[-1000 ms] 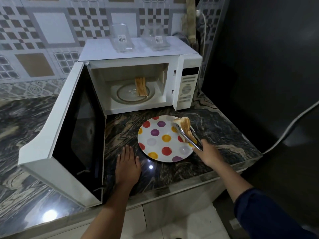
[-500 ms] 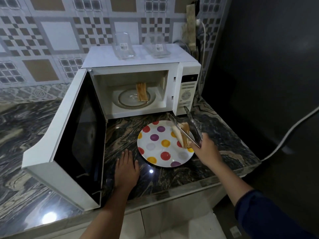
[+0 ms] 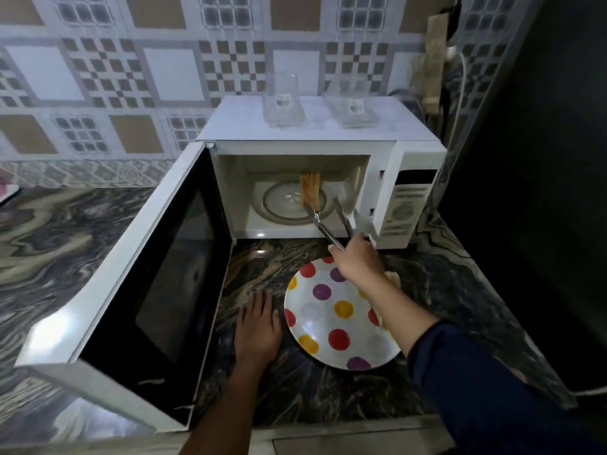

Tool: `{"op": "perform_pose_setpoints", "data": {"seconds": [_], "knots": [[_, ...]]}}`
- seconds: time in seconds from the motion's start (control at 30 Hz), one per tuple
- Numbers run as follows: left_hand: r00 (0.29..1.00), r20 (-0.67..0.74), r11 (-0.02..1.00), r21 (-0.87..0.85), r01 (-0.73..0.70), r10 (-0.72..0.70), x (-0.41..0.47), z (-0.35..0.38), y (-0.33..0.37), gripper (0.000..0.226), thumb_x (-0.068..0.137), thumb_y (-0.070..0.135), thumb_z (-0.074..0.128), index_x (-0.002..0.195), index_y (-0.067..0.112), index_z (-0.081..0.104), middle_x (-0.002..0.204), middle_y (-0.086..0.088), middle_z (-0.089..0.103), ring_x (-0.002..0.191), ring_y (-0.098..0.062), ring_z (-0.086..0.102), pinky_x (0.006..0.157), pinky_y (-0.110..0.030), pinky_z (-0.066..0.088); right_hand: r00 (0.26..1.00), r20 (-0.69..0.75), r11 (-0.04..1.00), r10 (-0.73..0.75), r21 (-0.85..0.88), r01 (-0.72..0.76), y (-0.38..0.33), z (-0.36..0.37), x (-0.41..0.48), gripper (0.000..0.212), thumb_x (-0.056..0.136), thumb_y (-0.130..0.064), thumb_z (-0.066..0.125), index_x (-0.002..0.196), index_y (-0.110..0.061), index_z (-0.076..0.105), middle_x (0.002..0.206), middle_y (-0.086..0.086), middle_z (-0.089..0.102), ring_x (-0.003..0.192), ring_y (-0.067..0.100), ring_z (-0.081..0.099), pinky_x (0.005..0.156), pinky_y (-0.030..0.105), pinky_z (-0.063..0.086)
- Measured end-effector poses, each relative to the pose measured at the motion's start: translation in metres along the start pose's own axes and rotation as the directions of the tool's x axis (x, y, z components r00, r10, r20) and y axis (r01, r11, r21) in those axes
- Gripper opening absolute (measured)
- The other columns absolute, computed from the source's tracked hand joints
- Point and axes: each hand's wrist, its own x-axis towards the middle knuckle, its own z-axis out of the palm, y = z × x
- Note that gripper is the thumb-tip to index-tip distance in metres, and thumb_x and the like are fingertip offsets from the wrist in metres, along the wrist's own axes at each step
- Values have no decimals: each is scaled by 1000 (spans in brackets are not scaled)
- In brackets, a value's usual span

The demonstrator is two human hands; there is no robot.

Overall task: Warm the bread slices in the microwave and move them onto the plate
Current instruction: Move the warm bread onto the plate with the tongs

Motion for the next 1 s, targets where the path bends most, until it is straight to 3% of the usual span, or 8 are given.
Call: {"op": "perform_pose_setpoints", "data": {"seconds": [0.07, 0.17, 0.33, 0.43, 0.63, 1.0], "knots": [[1000, -8, 1000, 11, 11, -11, 12, 1, 1, 91, 69, 46, -17, 150, 17, 14, 159, -3, 11, 147, -16, 5, 118, -33, 3, 999, 18, 999, 29, 42, -30, -9, 6, 18, 51, 92, -38, 52, 129, -6, 39, 125, 15, 56, 110, 34, 57, 72, 32, 40], [1000, -17, 1000, 13, 19, -19, 25, 2, 1, 83, 76, 45, -12, 150, 17, 14, 159, -3, 10, 147, -16, 3, 118, -32, -1, 999, 52, 999, 16, 29, -18, -22, 12, 47, 52, 92, -39, 51, 132, -8, 40, 127, 14, 56, 112, 33, 55, 77, 34, 42], [998, -55, 1000, 13, 22, -21, 29, 3, 2, 74, 82, 45, -3, 149, 20, 16, 159, -1, 10, 147, -15, 2, 115, -26, -6, 997, 64, 999, -45, 1, 45, -39, 24, 89, 43, 91, -44, 51, 118, -10, 56, 117, 9, 62, 105, 27, 59, 75, 32, 45], [998, -63, 1000, -5, 28, -28, 29, 3, 3, 78, 79, 48, -4, 149, 21, 16, 159, 0, 10, 147, -14, 2, 114, -26, -6, 998, 67, 999, 2, 50, -5, -48, 30, 104, 43, 89, -39, 55, 120, -10, 56, 119, 8, 60, 109, 27, 58, 74, 32, 42], [996, -77, 999, -18, 34, -35, 29, 4, 2, 76, 80, 47, -1, 149, 22, 18, 158, 1, 11, 147, -14, 3, 115, -26, -5, 994, 64, 987, 94, 126, -101, -64, 44, 122, 53, 85, -32, 60, 131, -9, 46, 130, 11, 56, 116, 31, 55, 90, 37, 47], [994, -99, 998, -43, 36, -40, 28, 7, 1, 73, 82, 47, 4, 149, 24, 20, 158, 3, 12, 146, -12, 5, 116, -26, -3, 998, -28, 998, 64, 7, -63, -59, 54, 131, 34, 98, -20, 41, 129, -8, 46, 130, 12, 54, 117, 31, 54, 89, 39, 46]]}}
